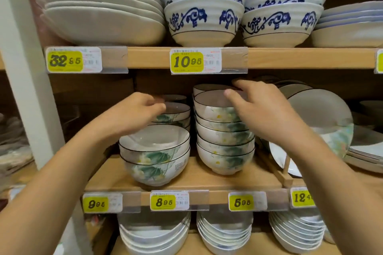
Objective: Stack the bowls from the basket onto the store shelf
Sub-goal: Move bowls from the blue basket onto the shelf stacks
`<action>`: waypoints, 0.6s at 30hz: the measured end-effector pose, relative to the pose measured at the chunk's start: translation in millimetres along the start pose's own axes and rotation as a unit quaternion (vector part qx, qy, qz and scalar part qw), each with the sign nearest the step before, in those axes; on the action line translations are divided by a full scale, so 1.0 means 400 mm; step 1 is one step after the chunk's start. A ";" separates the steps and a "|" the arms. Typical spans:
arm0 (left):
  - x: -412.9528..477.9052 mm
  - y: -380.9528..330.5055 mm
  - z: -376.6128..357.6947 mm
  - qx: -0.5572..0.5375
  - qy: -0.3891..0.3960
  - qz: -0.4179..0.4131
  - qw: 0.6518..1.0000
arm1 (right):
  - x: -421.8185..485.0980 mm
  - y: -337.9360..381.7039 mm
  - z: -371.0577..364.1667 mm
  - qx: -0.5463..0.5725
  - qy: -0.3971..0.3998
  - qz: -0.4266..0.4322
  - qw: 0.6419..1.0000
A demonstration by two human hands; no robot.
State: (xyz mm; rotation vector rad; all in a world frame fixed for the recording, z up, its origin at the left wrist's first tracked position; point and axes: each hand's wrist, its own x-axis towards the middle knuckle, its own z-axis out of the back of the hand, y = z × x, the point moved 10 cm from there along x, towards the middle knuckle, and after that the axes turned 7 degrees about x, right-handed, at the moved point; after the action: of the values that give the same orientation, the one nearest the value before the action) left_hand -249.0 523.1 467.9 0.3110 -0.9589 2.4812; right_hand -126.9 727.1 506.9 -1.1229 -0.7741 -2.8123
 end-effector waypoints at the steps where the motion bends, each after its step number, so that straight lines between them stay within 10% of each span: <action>1: -0.044 0.016 0.005 -0.001 -0.016 -0.007 1.000 | -0.046 0.041 0.014 0.036 -0.064 0.049 0.996; 4: -0.133 0.116 0.001 -0.023 -0.107 0.045 0.993 | -0.172 0.129 -0.024 0.174 -0.159 0.149 0.960; 10: -0.195 0.263 -0.124 -0.334 -0.130 0.175 0.917 | -0.193 0.051 -0.305 0.238 -0.009 -0.069 0.969; 18: -0.159 0.271 -0.148 -0.391 -0.116 0.165 0.898 | -0.168 0.001 -0.414 0.350 0.034 -0.163 0.922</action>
State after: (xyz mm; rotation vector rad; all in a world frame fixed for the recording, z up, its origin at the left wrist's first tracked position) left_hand -249.7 471.3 338.7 0.1777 -2.1511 2.1119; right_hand -183.5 640.9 360.8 -0.8121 -1.8965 -2.3830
